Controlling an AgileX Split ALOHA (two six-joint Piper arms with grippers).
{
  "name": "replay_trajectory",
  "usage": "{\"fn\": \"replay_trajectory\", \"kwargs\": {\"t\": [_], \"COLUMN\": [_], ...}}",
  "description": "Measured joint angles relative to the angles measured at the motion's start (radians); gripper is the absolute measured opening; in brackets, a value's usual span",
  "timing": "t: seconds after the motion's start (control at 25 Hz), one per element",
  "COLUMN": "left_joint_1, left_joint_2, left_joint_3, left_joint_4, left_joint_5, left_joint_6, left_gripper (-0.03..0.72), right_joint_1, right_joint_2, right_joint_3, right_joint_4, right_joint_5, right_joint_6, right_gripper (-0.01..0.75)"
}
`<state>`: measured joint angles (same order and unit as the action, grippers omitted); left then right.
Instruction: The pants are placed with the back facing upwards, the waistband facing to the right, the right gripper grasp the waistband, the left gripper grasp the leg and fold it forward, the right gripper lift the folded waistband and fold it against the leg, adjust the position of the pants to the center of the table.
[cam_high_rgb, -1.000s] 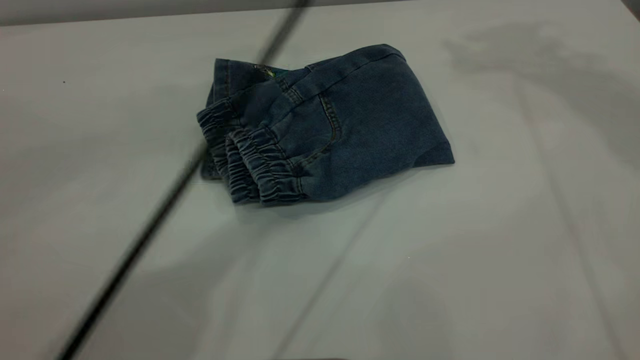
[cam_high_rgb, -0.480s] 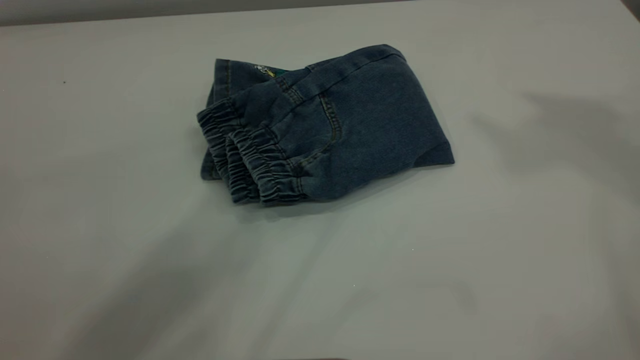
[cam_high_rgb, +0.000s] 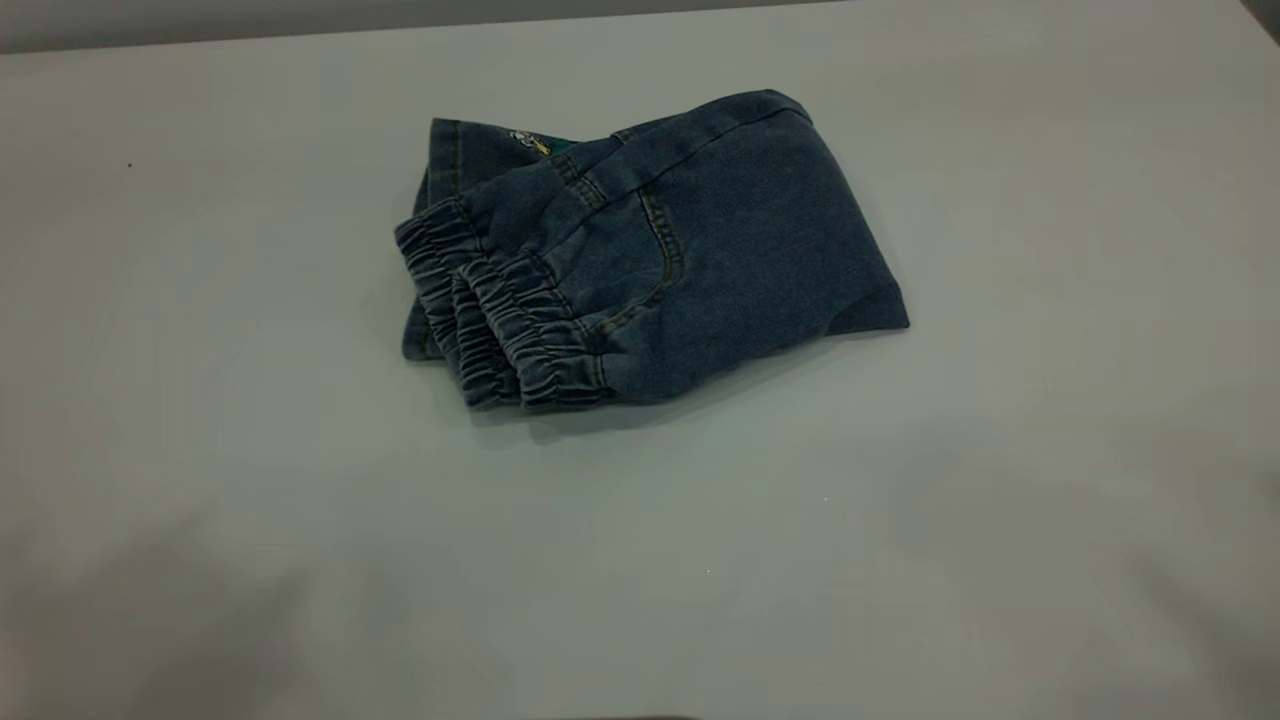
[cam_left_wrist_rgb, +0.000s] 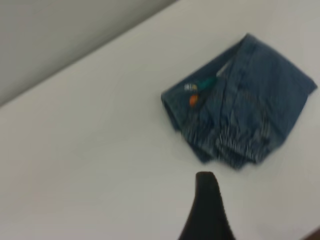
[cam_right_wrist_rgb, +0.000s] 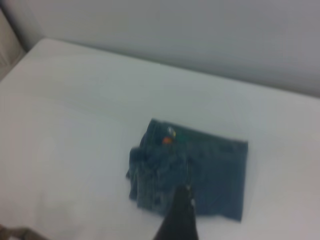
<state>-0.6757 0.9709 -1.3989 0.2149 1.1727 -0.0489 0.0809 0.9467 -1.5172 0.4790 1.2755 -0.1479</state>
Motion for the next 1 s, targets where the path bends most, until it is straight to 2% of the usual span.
{"fn": "replay_trajectory", "kwargs": {"t": [0.36,0.64,0.8,1.0], "left_joint_1": [-0.002,-0.002,-0.002,-0.002], "left_joint_2": [-0.409,-0.578,-0.614,-0.617], "left_joint_3": [0.408,0.702,0.797,0.855], "left_joint_4": [-0.002,-0.004,-0.013,-0.110], "left_joint_5": [0.000,0.000,0.000,-0.003], "left_joint_6": [-0.008,-0.006,-0.003,0.066], "left_gripper": [0.504,0.504,0.504,0.504], "right_joint_1": [0.000,0.000,0.000,0.000], "right_joint_2": [-0.442,-0.710,-0.810,-0.871], "right_joint_3": [0.428,0.701,0.810,0.894], "right_joint_4": [-0.007,-0.129,-0.177,-0.231], "right_joint_5": [0.001,0.002,-0.017,-0.046], "right_joint_6": [0.002,-0.003,-0.003,-0.003], "right_gripper": [0.582,0.582,0.582,0.582]}}
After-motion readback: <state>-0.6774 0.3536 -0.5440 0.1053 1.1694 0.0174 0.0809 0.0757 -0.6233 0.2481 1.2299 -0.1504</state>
